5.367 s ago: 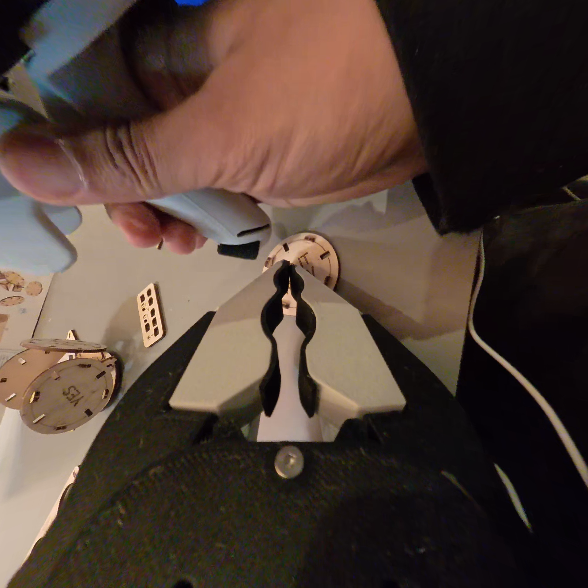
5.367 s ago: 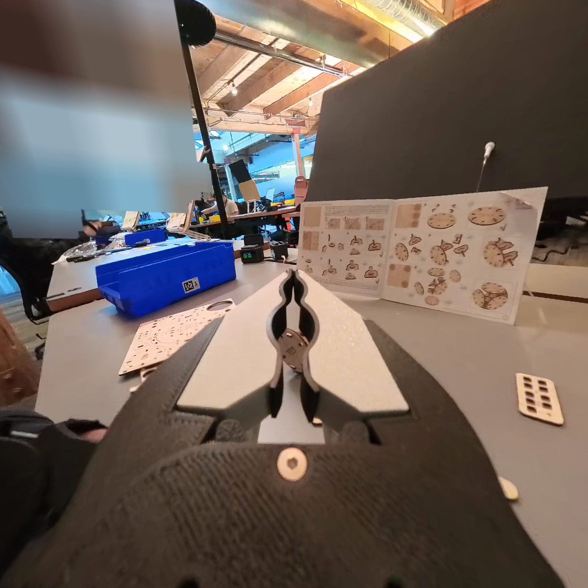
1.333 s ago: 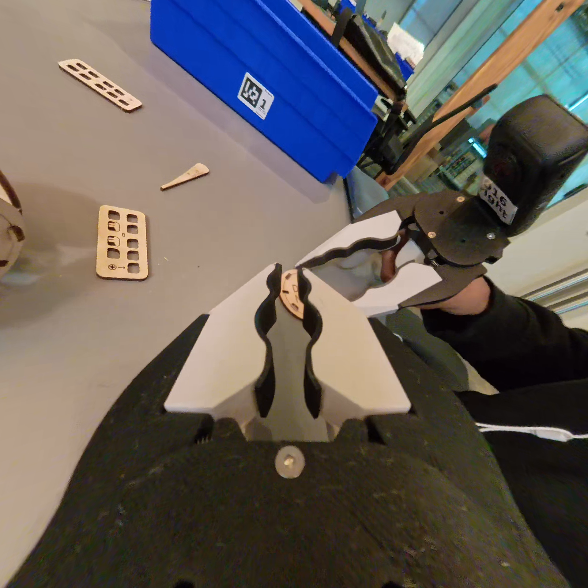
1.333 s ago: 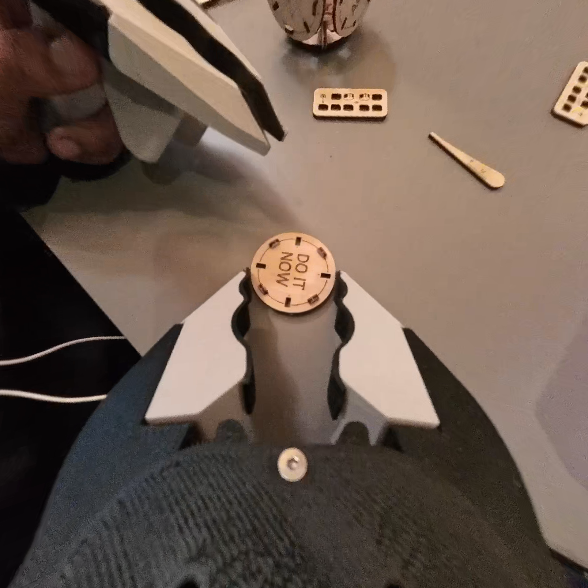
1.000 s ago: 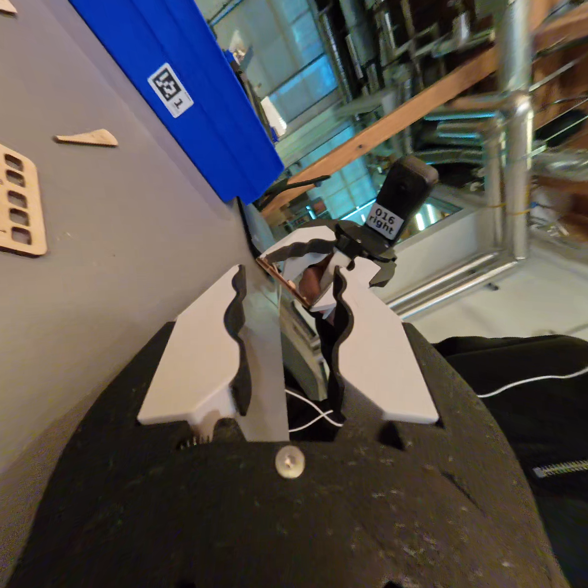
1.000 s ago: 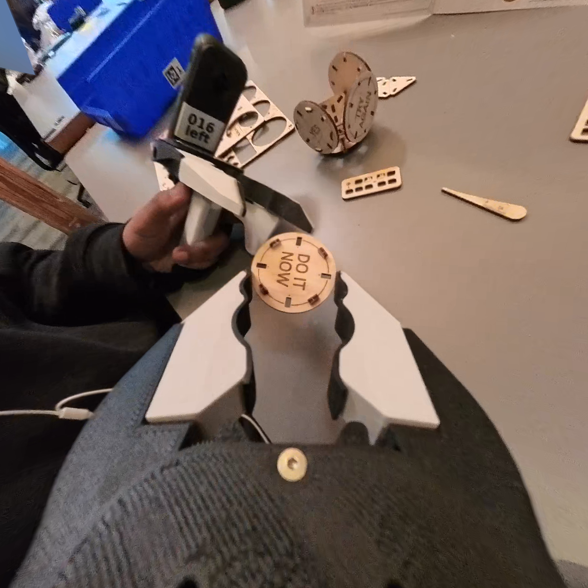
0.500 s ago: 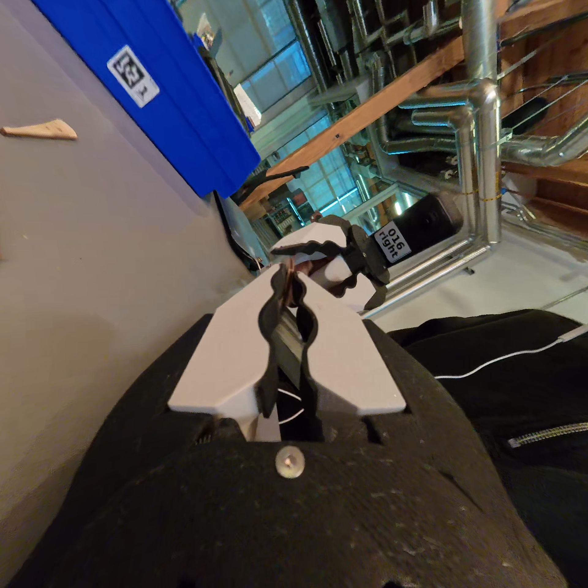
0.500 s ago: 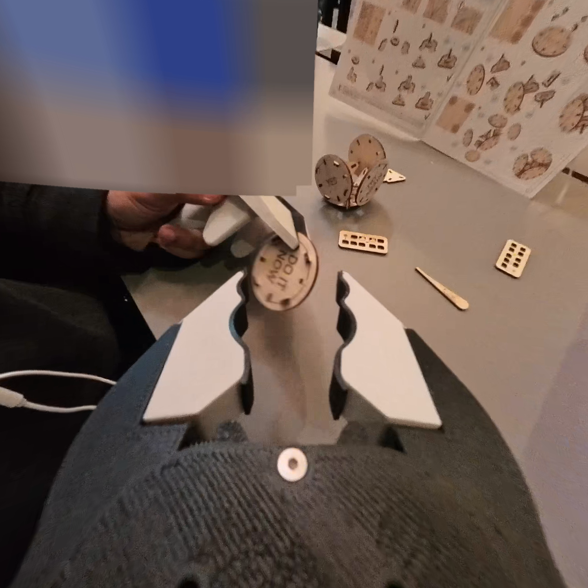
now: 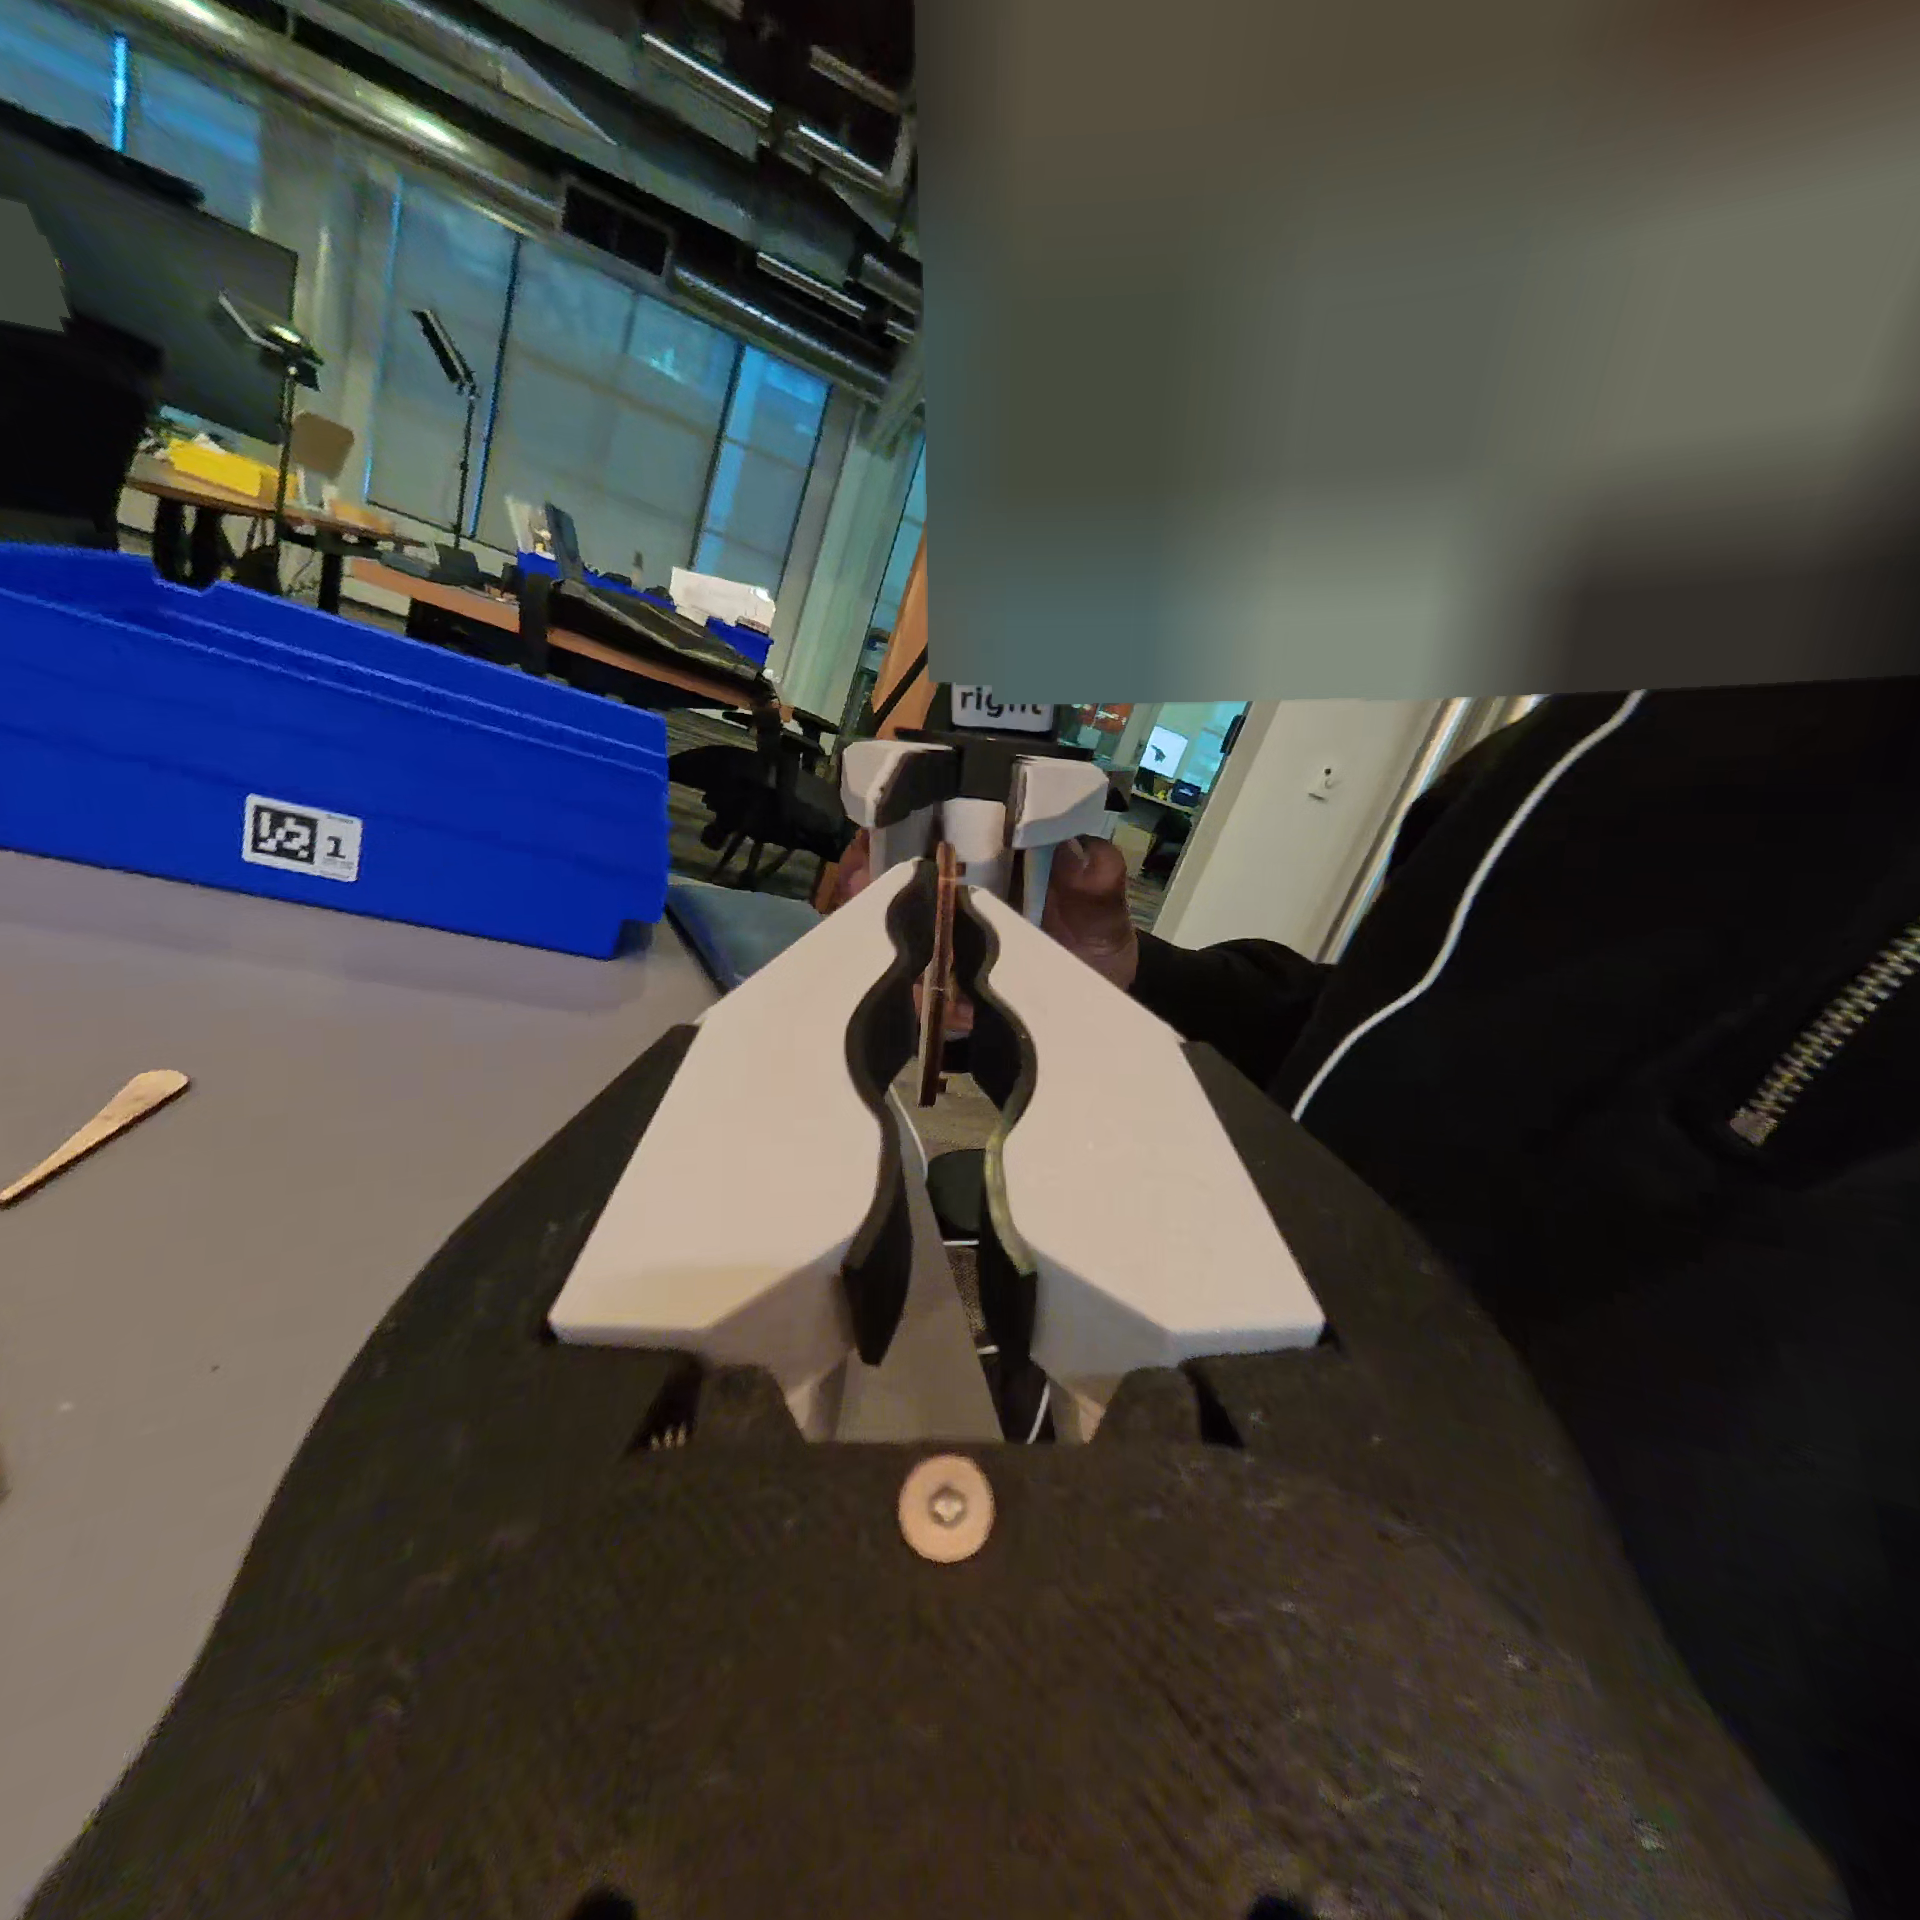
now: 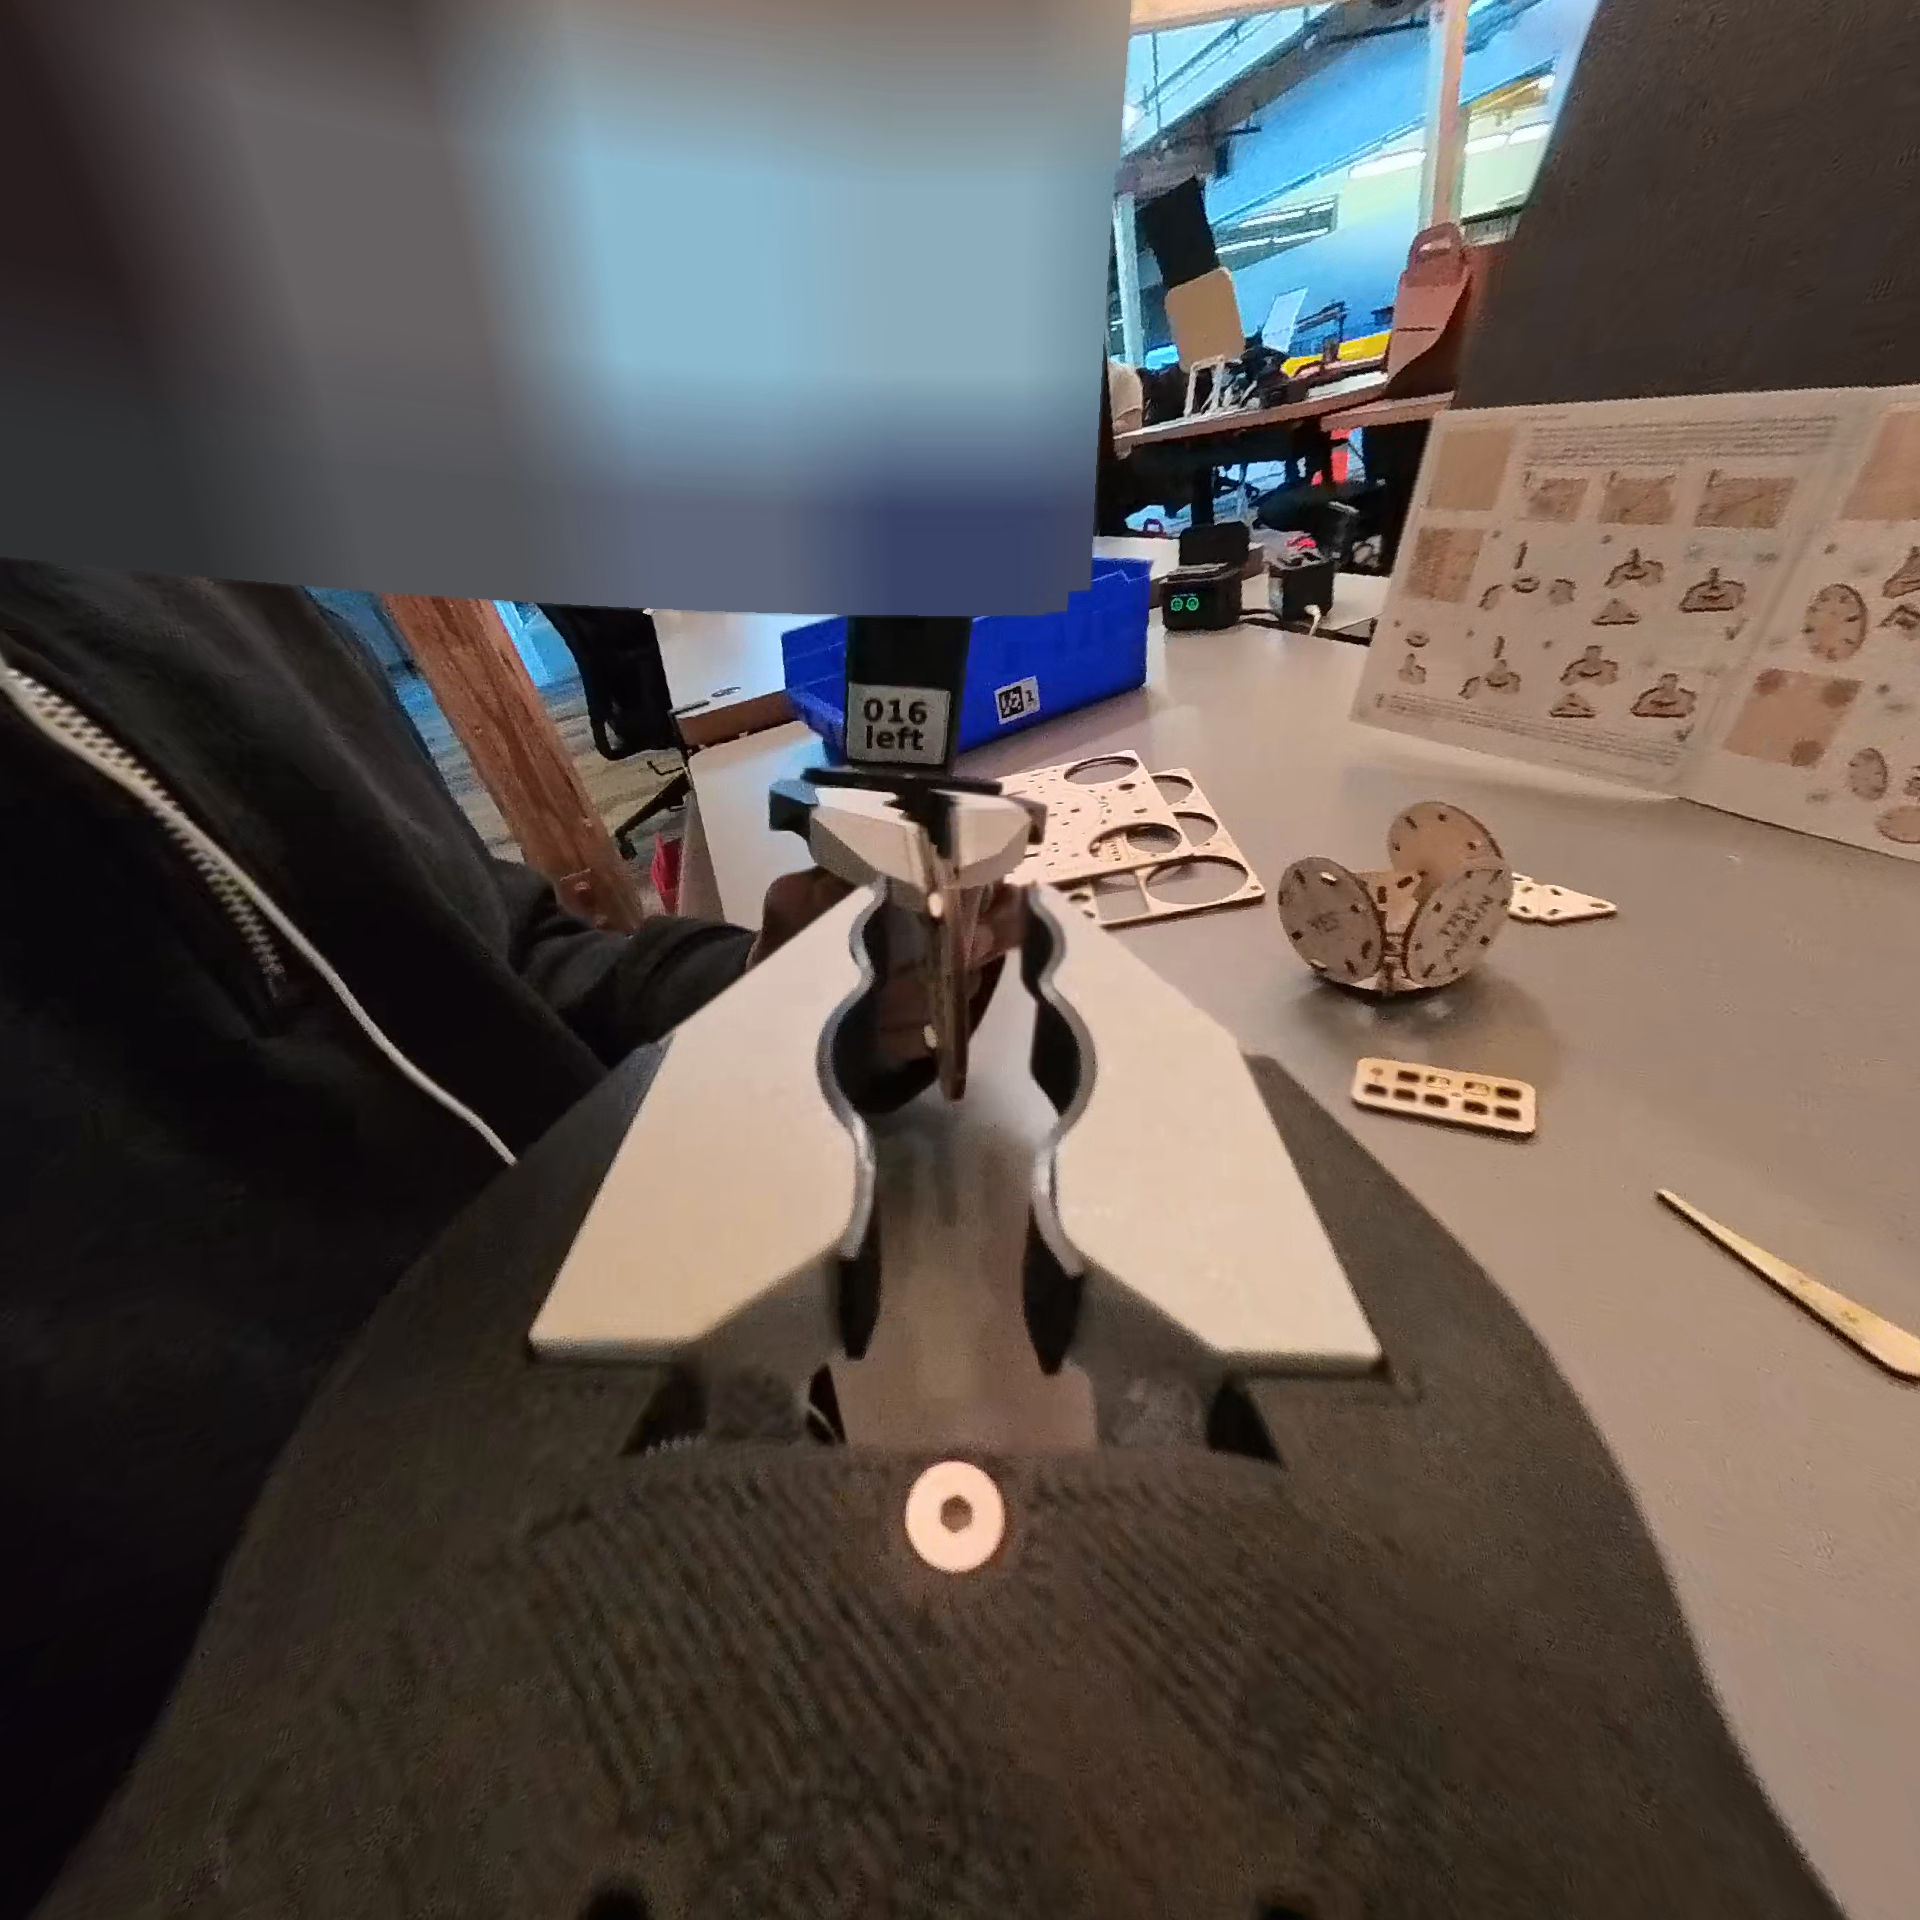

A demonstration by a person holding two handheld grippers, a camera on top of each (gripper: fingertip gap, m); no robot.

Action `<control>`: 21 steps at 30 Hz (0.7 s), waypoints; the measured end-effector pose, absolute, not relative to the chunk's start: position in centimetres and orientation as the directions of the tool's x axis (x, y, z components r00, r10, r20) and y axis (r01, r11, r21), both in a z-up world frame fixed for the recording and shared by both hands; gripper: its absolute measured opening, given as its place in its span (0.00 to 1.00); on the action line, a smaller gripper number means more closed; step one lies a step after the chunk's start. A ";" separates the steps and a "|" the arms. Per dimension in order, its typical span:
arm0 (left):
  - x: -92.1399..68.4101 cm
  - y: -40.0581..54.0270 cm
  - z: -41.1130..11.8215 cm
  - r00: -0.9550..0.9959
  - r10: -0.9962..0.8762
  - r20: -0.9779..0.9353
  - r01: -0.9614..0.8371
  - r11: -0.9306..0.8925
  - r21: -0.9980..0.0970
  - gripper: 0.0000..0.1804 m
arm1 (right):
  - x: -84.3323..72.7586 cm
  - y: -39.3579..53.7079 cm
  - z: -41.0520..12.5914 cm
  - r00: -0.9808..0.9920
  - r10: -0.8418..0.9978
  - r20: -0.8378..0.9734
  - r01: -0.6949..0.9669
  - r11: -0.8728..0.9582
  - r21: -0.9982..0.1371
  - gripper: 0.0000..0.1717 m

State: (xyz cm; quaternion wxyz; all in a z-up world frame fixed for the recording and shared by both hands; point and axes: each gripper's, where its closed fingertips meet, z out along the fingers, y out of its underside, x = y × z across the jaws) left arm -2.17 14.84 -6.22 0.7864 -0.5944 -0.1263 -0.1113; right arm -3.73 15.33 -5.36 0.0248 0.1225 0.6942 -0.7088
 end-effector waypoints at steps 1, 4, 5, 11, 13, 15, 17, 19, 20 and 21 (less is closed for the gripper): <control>-2.1 14.8 -6.1 0.944 -0.032 0.327 0.323 0.273 -0.906 0.00 | -3.5 15.1 -5.4 -0.971 0.125 -0.203 0.201 -0.023 -0.979 0.12; -2.0 14.6 -5.8 0.944 -0.047 0.328 0.327 0.294 -0.898 0.00 | -3.3 14.7 -5.6 -0.975 0.121 -0.185 0.187 0.004 -0.982 0.08; -2.1 14.5 -5.8 0.943 -0.049 0.330 0.329 0.298 -0.896 0.00 | -3.3 14.6 -5.6 -0.976 0.122 -0.180 0.183 0.011 -0.983 0.07; -1.9 14.7 -5.8 0.949 -0.038 0.314 0.311 0.290 -0.905 0.00 | -3.3 14.5 -5.7 -0.979 0.088 -0.186 0.187 0.014 -0.982 0.02; -2.0 14.7 -5.9 0.951 -0.030 0.309 0.304 0.289 -0.908 0.00 | -3.1 14.5 -5.7 -0.978 0.073 -0.195 0.197 0.013 -0.980 0.02; -2.0 14.7 -5.9 0.951 -0.024 0.309 0.302 0.290 -0.908 0.00 | -3.1 14.5 -5.7 -0.977 0.068 -0.200 0.202 0.018 -0.979 0.02; -2.0 14.7 -5.9 0.953 -0.014 0.302 0.293 0.288 -0.912 0.00 | -3.0 14.6 -5.8 -0.978 0.066 -0.196 0.198 0.025 -0.980 0.02; -2.0 14.8 -6.1 0.957 0.012 0.290 0.275 0.278 -0.920 0.00 | -3.0 14.6 -5.9 -0.980 0.075 -0.182 0.185 0.039 -0.982 0.03; -2.0 14.8 -6.1 0.958 0.025 0.286 0.268 0.273 -0.924 0.00 | -3.0 14.6 -6.0 -0.981 0.082 -0.174 0.178 0.047 -0.983 0.03; -2.1 14.9 -6.2 0.957 0.036 0.288 0.268 0.268 -0.925 0.00 | -3.0 14.7 -6.2 -0.982 0.090 -0.167 0.173 0.055 -0.983 0.03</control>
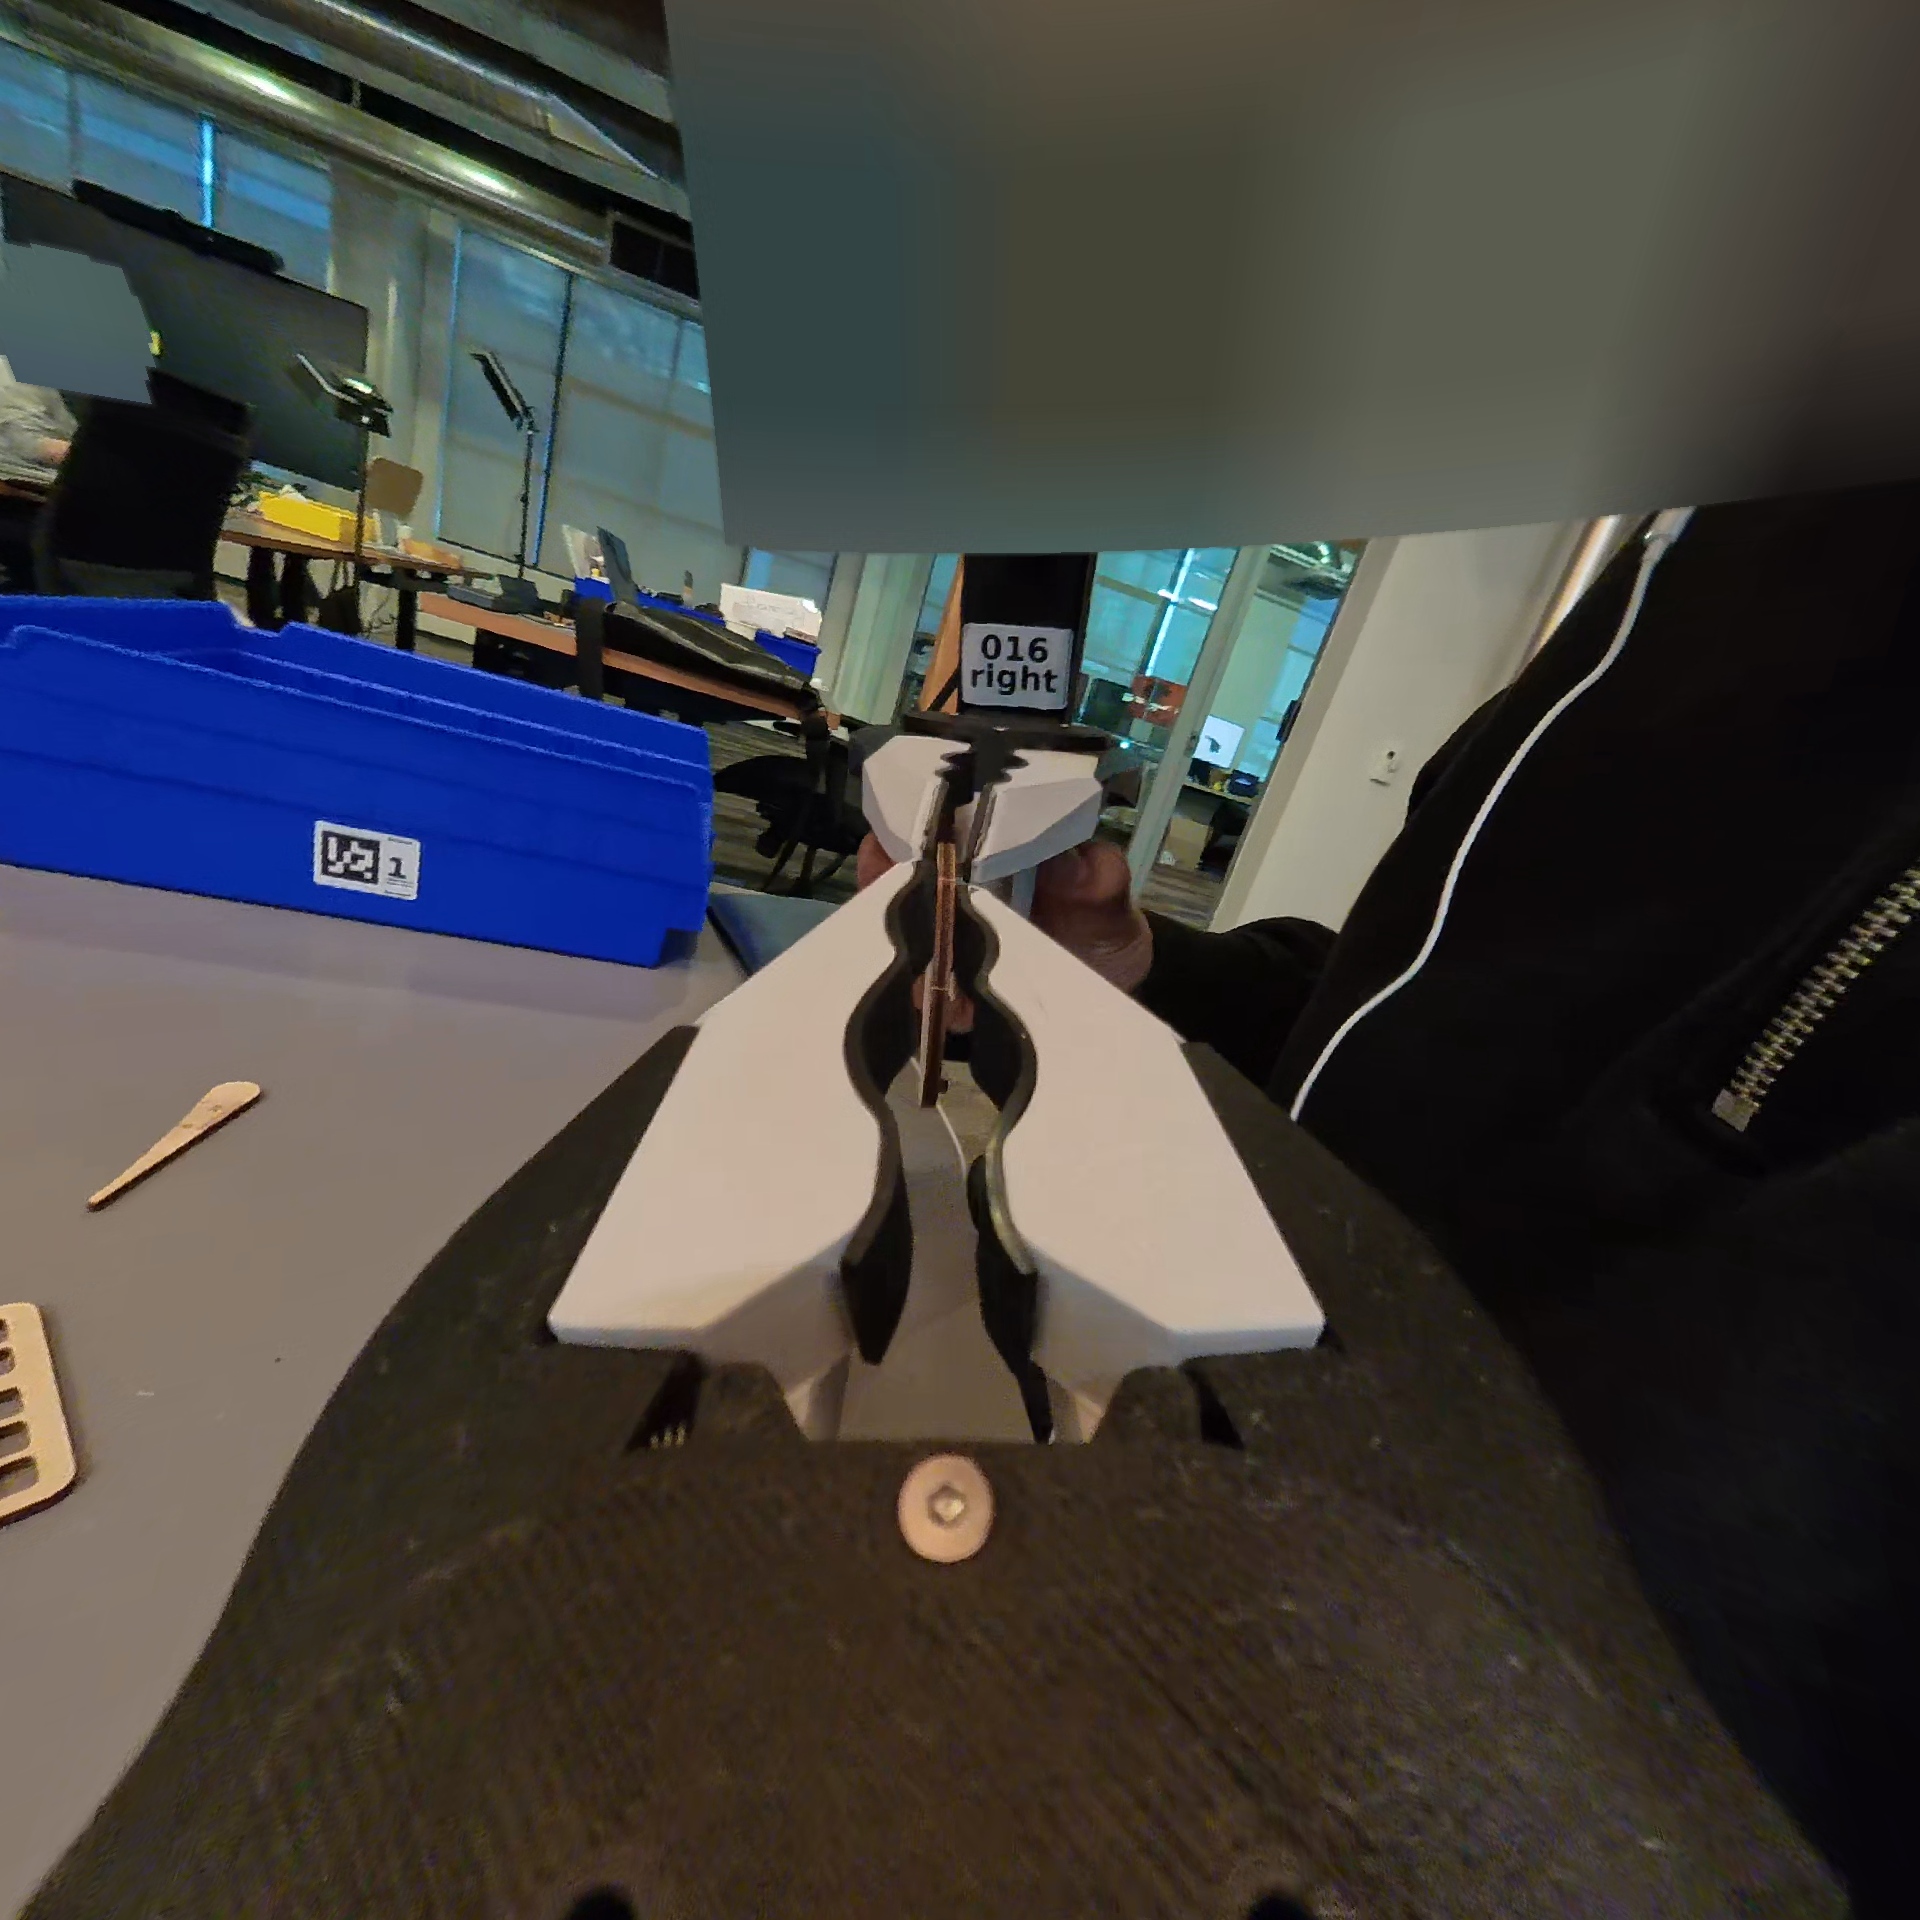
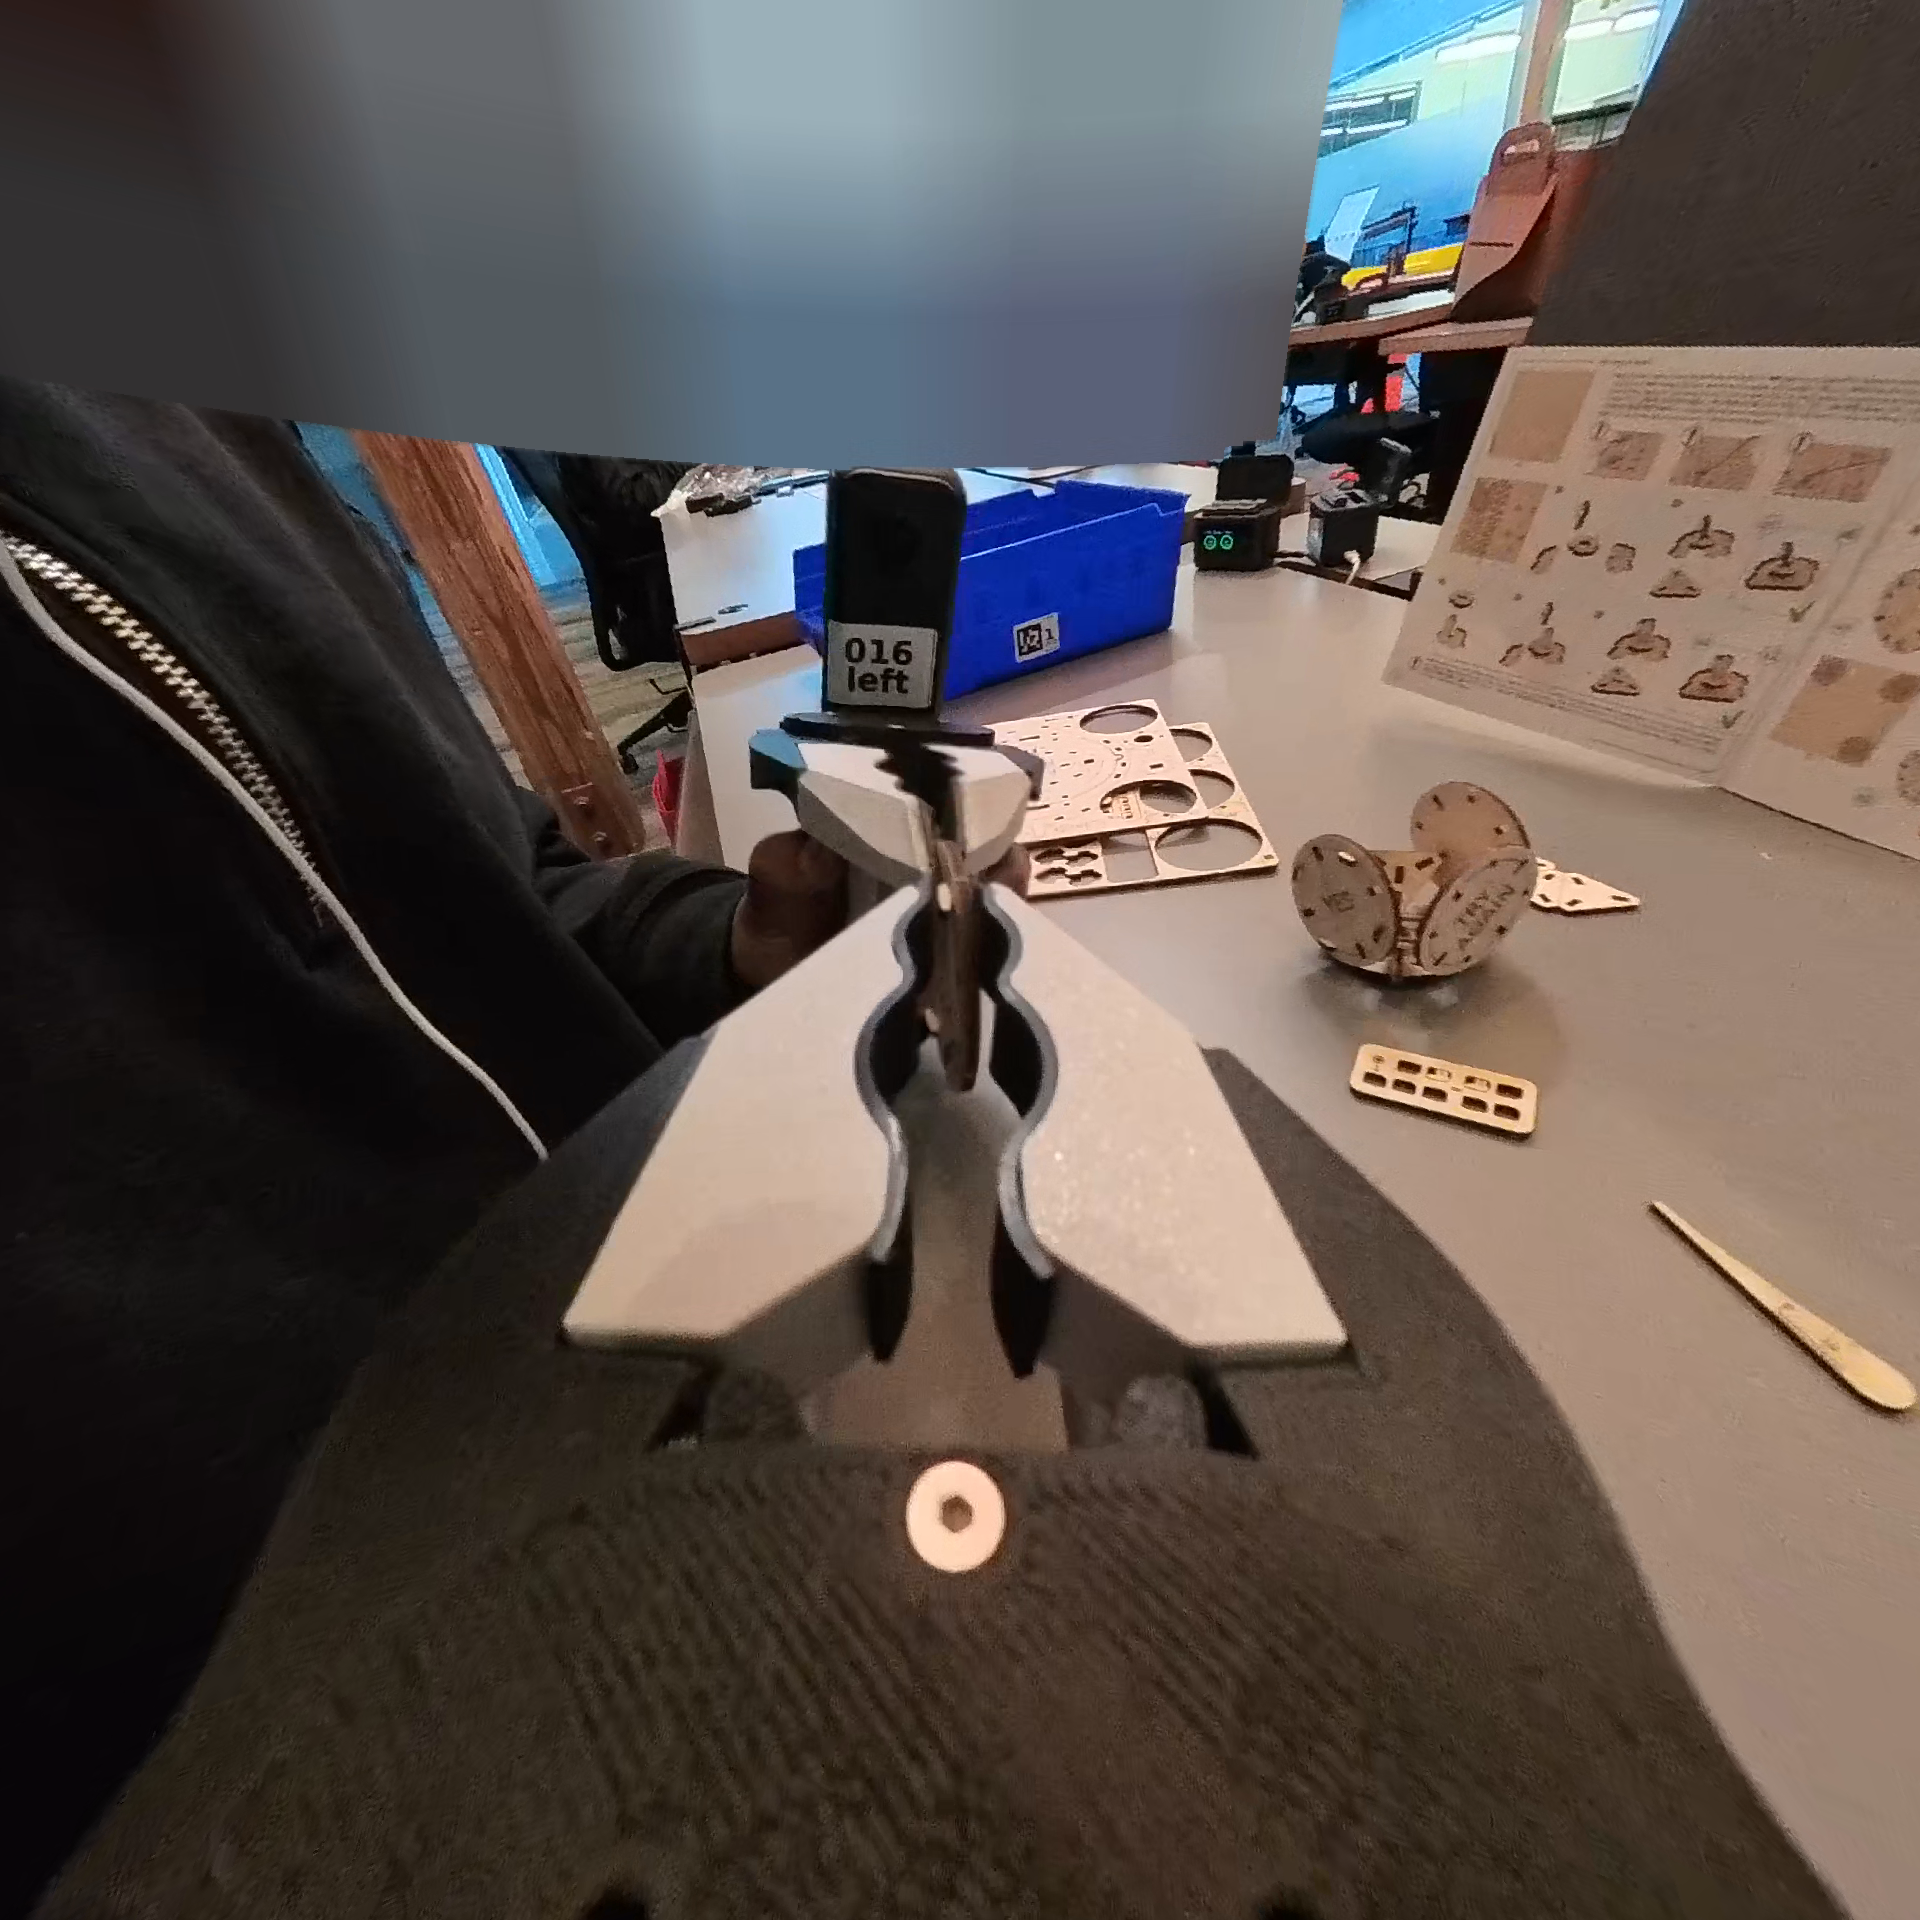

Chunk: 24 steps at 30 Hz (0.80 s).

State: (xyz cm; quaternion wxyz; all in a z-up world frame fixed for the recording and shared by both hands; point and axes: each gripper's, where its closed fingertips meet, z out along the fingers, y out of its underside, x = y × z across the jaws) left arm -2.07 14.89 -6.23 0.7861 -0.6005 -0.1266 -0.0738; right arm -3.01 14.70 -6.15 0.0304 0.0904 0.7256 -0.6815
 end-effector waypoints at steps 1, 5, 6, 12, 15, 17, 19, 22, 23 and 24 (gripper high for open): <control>-2.1 14.9 -6.3 0.955 0.038 0.294 0.275 0.262 -0.925 0.00 | -2.9 14.8 -6.2 -0.982 0.093 -0.162 0.168 0.061 -0.984 0.03; -1.9 15.1 -6.6 0.946 0.036 0.321 0.303 0.246 -0.921 0.00 | -2.7 14.9 -6.5 -0.983 0.104 -0.150 0.159 0.086 -0.984 0.03; -1.9 15.2 -6.7 0.947 0.044 0.320 0.300 0.240 -0.923 0.00 | -2.7 15.0 -6.6 -0.982 0.108 -0.152 0.162 0.090 -0.983 0.02; -2.1 15.3 -6.9 0.939 0.061 0.339 0.317 0.235 -0.919 0.00 | -2.8 15.2 -6.9 -0.981 0.122 -0.151 0.164 0.102 -0.981 0.02; -2.1 15.3 -6.9 0.937 0.060 0.343 0.321 0.233 -0.918 0.00 | -2.7 15.2 -6.9 -0.981 0.121 -0.150 0.163 0.109 -0.981 0.02; -2.1 15.3 -6.9 0.938 0.069 0.340 0.317 0.229 -0.920 0.00 | -2.8 15.2 -7.0 -0.981 0.129 -0.143 0.158 0.114 -0.981 0.02; -2.1 15.4 -7.0 0.937 0.075 0.340 0.316 0.225 -0.922 0.00 | -2.8 15.2 -7.1 -0.981 0.133 -0.143 0.159 0.114 -0.981 0.03; -2.0 15.4 -7.1 0.937 0.072 0.341 0.318 0.221 -0.922 0.00 | -2.7 15.3 -7.1 -0.980 0.134 -0.148 0.164 0.115 -0.980 0.03; -2.0 15.4 -7.0 0.938 0.072 0.338 0.315 0.221 -0.923 0.00 | -2.7 15.3 -7.1 -0.980 0.136 -0.145 0.161 0.114 -0.980 0.03; -1.9 15.4 -7.0 0.940 0.073 0.334 0.311 0.221 -0.924 0.00 | -2.6 15.3 -7.0 -0.980 0.138 -0.143 0.159 0.114 -0.981 0.03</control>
